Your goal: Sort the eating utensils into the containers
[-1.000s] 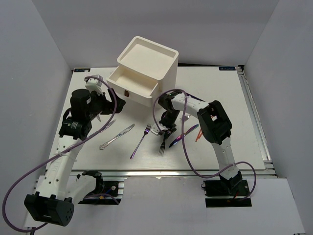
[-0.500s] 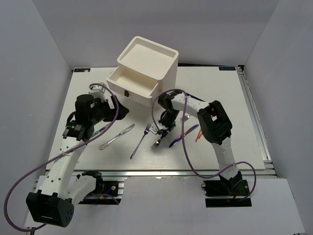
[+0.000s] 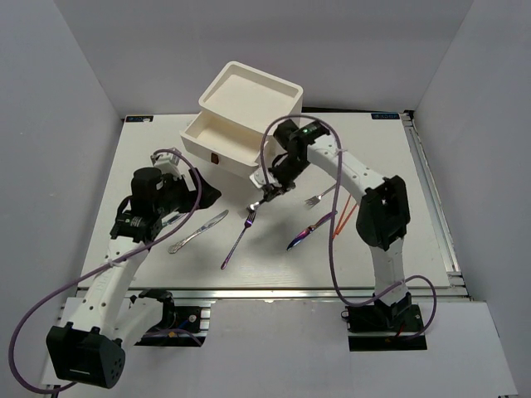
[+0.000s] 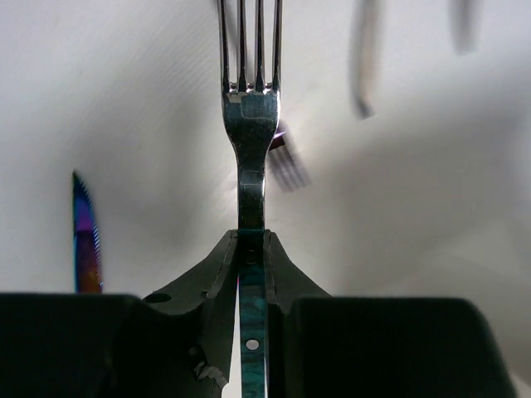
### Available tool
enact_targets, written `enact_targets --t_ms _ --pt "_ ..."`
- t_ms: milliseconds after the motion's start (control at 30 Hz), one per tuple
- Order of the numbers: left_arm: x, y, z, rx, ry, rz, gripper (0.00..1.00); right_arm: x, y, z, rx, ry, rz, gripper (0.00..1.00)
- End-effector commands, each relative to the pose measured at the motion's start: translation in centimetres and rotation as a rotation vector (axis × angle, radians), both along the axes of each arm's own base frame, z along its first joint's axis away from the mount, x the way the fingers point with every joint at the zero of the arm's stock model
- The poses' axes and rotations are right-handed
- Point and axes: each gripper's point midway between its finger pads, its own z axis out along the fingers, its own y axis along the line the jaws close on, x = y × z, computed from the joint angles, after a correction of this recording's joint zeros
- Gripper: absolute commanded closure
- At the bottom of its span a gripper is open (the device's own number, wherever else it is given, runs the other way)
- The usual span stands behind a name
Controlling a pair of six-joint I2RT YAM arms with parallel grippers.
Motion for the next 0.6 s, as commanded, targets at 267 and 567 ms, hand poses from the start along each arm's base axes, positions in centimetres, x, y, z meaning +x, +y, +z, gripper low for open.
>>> enact_targets --t_ms 267,567 --pt "0.2 -0.4 1.3 -0.106 -0.088 0.033 0.05 1.6 6.6 20.2 0.46 0.203 -0.383 1.0" --pt "-1.0 -0.6 -1.0 -0.121 -0.026 0.028 0.07 11.4 10.0 26.0 0.755 0.292 -0.936 1.0"
